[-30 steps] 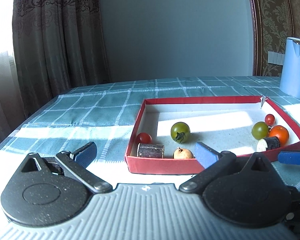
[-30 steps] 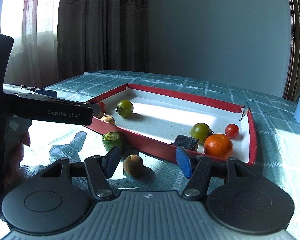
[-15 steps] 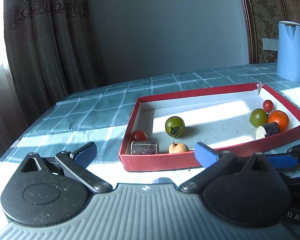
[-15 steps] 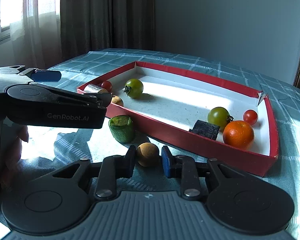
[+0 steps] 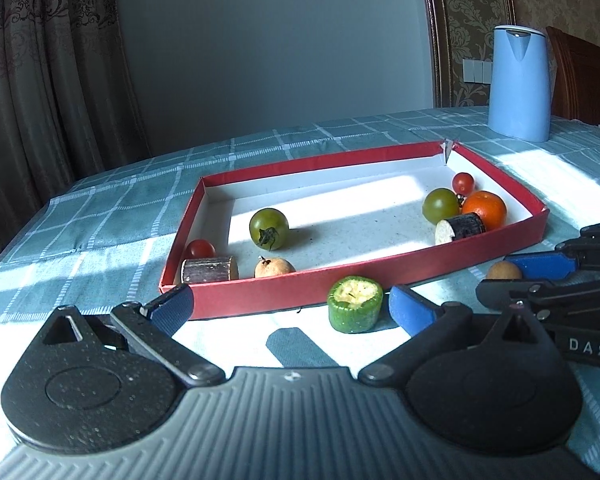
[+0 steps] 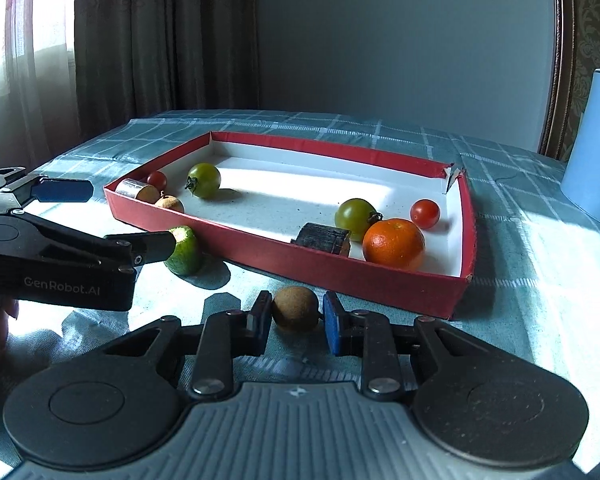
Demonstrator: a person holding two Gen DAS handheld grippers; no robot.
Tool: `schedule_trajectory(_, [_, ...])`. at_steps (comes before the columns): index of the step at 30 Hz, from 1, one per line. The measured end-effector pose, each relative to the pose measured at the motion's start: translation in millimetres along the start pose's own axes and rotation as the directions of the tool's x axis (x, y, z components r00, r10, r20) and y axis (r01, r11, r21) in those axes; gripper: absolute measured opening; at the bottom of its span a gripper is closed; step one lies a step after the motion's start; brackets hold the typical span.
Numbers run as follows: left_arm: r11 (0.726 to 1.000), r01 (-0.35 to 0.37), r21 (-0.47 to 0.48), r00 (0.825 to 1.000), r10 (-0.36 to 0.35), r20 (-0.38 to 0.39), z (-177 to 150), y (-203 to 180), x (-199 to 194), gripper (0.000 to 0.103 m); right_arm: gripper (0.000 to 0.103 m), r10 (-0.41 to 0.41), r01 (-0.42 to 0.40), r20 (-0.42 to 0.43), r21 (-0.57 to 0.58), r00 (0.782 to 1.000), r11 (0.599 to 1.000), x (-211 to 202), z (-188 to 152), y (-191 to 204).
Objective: Organize fruits
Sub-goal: 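Grasp the green pepper piece with the left gripper while the right holds the longan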
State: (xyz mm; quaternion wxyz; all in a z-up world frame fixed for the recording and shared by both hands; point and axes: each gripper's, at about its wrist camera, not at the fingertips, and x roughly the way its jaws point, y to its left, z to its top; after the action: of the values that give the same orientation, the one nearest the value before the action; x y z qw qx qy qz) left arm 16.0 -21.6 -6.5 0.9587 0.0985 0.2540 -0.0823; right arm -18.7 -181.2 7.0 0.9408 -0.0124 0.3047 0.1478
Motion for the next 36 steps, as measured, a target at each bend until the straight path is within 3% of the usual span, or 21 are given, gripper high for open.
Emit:
schedule_trajectory(12, [0.998, -0.058, 0.025, 0.995, 0.060, -0.076, 5.3, -19.2, 20.4, 0.103, 0.027, 0.010, -0.010, -0.032, 0.013, 0.999, 1.000, 5.8, -1.4, -2.2])
schedule_trajectory(14, [0.997, -0.057, 0.047, 0.995, 0.061, -0.083, 5.0, -23.5, 22.2, 0.090, 0.027, 0.010, -0.010, -0.033, 0.013, 0.999, 1.000, 6.1, -1.8, -2.3])
schedule_trajectory(19, [0.999, -0.031, 0.037, 0.996, 0.034, -0.078, 3.9, -21.1, 20.8, 0.078, 0.027, 0.007, -0.006, -0.034, 0.007, 0.999, 1.000, 6.4, -2.6, -1.2])
schedule_trajectory(24, [0.999, 0.021, 0.039, 0.997, -0.018, -0.073, 2.9, -23.6, 17.4, 0.052, 0.027, 0.007, -0.006, -0.033, 0.007, 0.999, 1.000, 6.5, -2.8, -1.3])
schedule_trajectory(26, [0.998, 0.048, 0.052, 0.997, -0.044, -0.069, 2.4, -26.2, 15.4, 0.036, 0.027, 0.006, -0.006, -0.034, 0.006, 0.999, 1.000, 6.9, -2.8, -1.2])
schedule_trajectory(36, [0.997, 0.024, 0.073, 1.000, -0.023, -0.010, 1.2, -28.3, 4.0, 0.034, 0.027, 0.012, -0.011, -0.032, 0.014, 0.999, 1.000, 6.7, -2.6, -1.8])
